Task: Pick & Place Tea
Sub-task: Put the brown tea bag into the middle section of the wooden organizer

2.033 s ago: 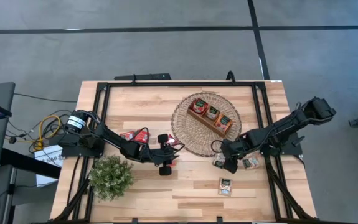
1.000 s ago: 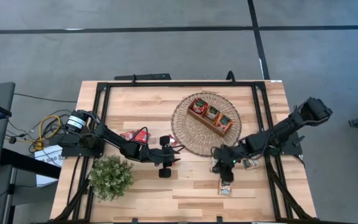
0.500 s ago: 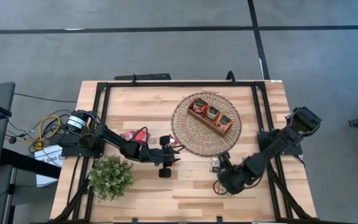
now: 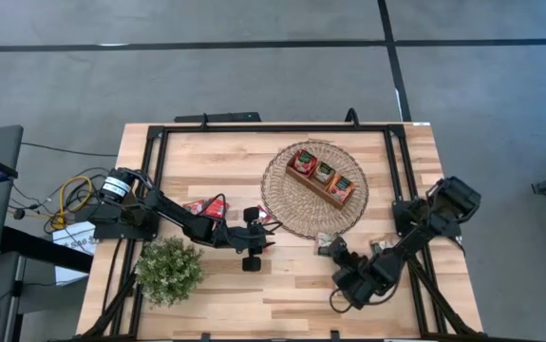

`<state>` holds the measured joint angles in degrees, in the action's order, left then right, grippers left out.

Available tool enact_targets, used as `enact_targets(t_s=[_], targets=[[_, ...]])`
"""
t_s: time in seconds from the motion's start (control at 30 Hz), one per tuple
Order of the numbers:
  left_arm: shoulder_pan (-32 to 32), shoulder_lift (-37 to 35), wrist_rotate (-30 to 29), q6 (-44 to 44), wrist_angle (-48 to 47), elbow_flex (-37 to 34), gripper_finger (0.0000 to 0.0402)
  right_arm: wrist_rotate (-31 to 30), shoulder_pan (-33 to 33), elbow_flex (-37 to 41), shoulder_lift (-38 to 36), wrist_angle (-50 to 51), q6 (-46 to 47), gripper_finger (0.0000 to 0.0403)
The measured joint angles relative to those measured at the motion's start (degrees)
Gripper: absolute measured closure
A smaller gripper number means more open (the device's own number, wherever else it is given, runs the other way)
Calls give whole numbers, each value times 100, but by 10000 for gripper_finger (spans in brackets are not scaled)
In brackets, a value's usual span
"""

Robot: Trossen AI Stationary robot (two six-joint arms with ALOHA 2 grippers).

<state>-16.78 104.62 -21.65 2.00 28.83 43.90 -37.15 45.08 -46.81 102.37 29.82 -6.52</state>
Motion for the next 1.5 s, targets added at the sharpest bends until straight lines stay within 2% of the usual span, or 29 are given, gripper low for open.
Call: enact_targets(t_s=[0.27, 0.37, 0.67, 0.87, 1.07, 1.27, 1.5], targets=[[0, 0, 0, 0, 7, 0, 289, -524, -100, 31, 28, -65, -234, 323], [0, 0, 0, 0, 50, 0, 289, -595, -213, 33, 28, -262, -295, 335], [0, 0, 0, -2, 184, 0, 289, -1426, -615, 31, 26, -955, -307, 358], [0, 0, 0, -2, 191, 0, 289, -1414, -893, 28, 26, -1056, -244, 386], [0, 0, -36, -153, 221, 0, 289, -1403, -1164, 26, 4, -1697, 569, 402], [-90, -2, -836, -778, 277, 0, 288, -1386, -1102, 9, -194, -2674, 662, 402], [-304, -20, -890, -1101, 860, -2, 252, -1473, -827, 15, -690, -3600, 488, 403]])
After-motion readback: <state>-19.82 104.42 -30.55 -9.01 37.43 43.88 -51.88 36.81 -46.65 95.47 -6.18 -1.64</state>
